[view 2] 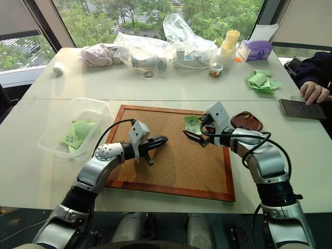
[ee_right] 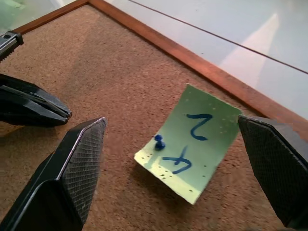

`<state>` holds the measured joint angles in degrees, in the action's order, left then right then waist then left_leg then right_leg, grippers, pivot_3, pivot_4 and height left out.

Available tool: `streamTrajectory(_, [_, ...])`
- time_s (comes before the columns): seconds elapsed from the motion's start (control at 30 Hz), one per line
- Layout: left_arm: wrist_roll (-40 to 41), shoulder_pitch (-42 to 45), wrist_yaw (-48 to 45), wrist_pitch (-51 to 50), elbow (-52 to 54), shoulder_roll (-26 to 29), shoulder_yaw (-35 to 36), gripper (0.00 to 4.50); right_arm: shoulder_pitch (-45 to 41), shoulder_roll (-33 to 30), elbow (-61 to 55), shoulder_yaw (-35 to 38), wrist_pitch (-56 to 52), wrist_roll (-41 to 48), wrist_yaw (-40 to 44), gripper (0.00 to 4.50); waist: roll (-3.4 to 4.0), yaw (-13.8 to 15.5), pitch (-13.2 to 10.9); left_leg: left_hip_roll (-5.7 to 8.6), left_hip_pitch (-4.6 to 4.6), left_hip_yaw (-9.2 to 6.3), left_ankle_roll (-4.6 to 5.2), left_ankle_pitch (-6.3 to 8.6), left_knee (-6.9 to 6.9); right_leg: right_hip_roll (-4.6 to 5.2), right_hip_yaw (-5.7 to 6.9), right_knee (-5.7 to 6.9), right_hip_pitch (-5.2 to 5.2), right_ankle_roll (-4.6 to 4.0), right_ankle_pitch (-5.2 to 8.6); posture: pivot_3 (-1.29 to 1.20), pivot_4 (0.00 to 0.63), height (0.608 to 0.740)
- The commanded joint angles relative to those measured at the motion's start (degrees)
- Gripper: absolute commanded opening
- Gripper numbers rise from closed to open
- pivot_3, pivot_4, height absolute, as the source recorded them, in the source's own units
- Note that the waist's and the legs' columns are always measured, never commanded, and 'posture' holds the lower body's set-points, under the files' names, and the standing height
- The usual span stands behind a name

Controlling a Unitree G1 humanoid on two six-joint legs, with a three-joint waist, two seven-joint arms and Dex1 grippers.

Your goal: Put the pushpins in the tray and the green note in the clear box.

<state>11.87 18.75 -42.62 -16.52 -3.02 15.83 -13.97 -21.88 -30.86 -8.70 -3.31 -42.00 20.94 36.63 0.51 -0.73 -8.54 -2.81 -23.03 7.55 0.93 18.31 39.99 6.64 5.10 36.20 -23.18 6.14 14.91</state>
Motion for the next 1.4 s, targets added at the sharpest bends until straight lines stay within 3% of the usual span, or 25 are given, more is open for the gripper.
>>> streamTrajectory(0.03, [-1.5, -1.7, 0.8, -1.3, -2.2, 0.7, -0.2, 0.0, -1.6, 0.4, 2.2, -1.4, 3.6, -2.8, -0.1, 4.45, 0.0, 0.0, 0.0, 0.0, -0.01, 0.01, -0.04, -0.02, 0.0, 0.0, 0.0, 0.0, -0.01, 0.0, 0.0, 0.0, 0.15, 0.74])
streamTrajectory(0.2, [-1.4, -1.9, 1.1, -1.5, -1.7, 0.8, -0.1, 0.0, -1.9, 1.1, 6.3, -2.7, 7.2, -5.1, 0.6, 4.45, 0.0, 0.0, 0.0, 0.01, -0.01, 0.02, -0.13, -0.07, 0.0, -0.01, 0.0, -0.01, -0.02, 0.0, 0.0, 0.0, 0.15, 0.74])
streamTrajectory(0.3, [-1.4, -2.2, 1.2, -1.6, -1.3, 0.9, 0.0, 0.0, -1.7, 1.1, 6.3, -2.9, 7.7, -5.4, 1.1, 3.72, 0.0, 0.0, 0.0, 0.01, 0.0, 0.02, -0.14, -0.08, 0.0, -0.02, 0.0, -0.01, 0.0, 0.0, 0.0, 0.0, 0.15, 0.74])
streamTrajectory(0.43, [-1.4, -2.5, 1.3, -1.7, -0.9, 1.0, 0.0, 0.0, -1.1, 1.2, 5.4, -3.5, 8.1, -5.9, 1.4, 1.71, 0.0, 0.0, 0.0, 0.0, -0.01, 0.02, -0.13, -0.08, 0.0, -0.02, 0.0, -0.01, -0.01, 0.0, 0.0, 0.0, 0.15, 0.74])
streamTrajectory(0.57, [-1.3, -2.4, 1.4, -1.7, -1.1, 1.0, -0.1, 0.0, -0.4, 0.8, 4.1, -4.6, 8.3, -7.0, 1.7, 0.02, 0.0, -0.1, 0.0, -0.01, 0.0, 0.02, -0.13, -0.07, -0.01, -0.02, 0.0, -0.01, -0.01, 0.0, 0.0, 0.0, 0.15, 0.74])
streamTrajectory(0.8, [-1.4, -2.7, 1.2, -1.5, -1.2, 1.2, -0.2, 0.0, -1.5, -0.9, -3.2, -1.0, 4.5, -4.6, 2.1, 0.02, 0.0, 0.0, 0.0, -0.01, -0.03, 0.01, -0.14, -0.08, -0.01, -0.01, 0.0, -0.01, -0.04, 0.0, 0.0, 0.0, 0.15, 0.74])
streamTrajectory(1.03, [-1.2, -2.4, 0.4, -1.8, -1.2, 2.3, 0.2, 0.0, -3.4, -6.5, -12.8, 1.8, 0.2, 0.2, 6.6, 0.02, -0.01, -0.1, 0.0, -0.03, -0.07, -0.01, 0.14, 0.09, -0.02, -0.01, 0.01, -0.02, -0.11, -0.01, 0.0, 0.0, 0.15, 0.74])
streamTrajectory(1.23, [5.8, -0.7, -7.6, -9.5, 8.8, 13.0, 6.0, 0.0, -3.1, -8.2, -15.5, -0.4, 0.3, 0.3, 8.8, 0.02, -0.08, -0.7, -0.1, -0.1, -0.14, 0.01, 0.1, 0.07, -0.07, -0.1, 0.01, -0.01, -0.26, -0.06, 0.0, 0.0, 0.15, 0.74])
streamTrajectory(1.4, [14.0, 6.9, -8.6, -17.3, 8.7, 13.5, 11.9, 0.0, -3.5, -8.9, -15.2, -1.1, 1.3, -0.4, 9.3, 0.02, -0.38, 0.6, -0.3, -0.04, -0.36, -0.05, -0.14, -0.07, 0.01, -0.03, 0.04, -0.01, -0.36, -0.05, 0.0, 0.0, 0.15, 0.74])
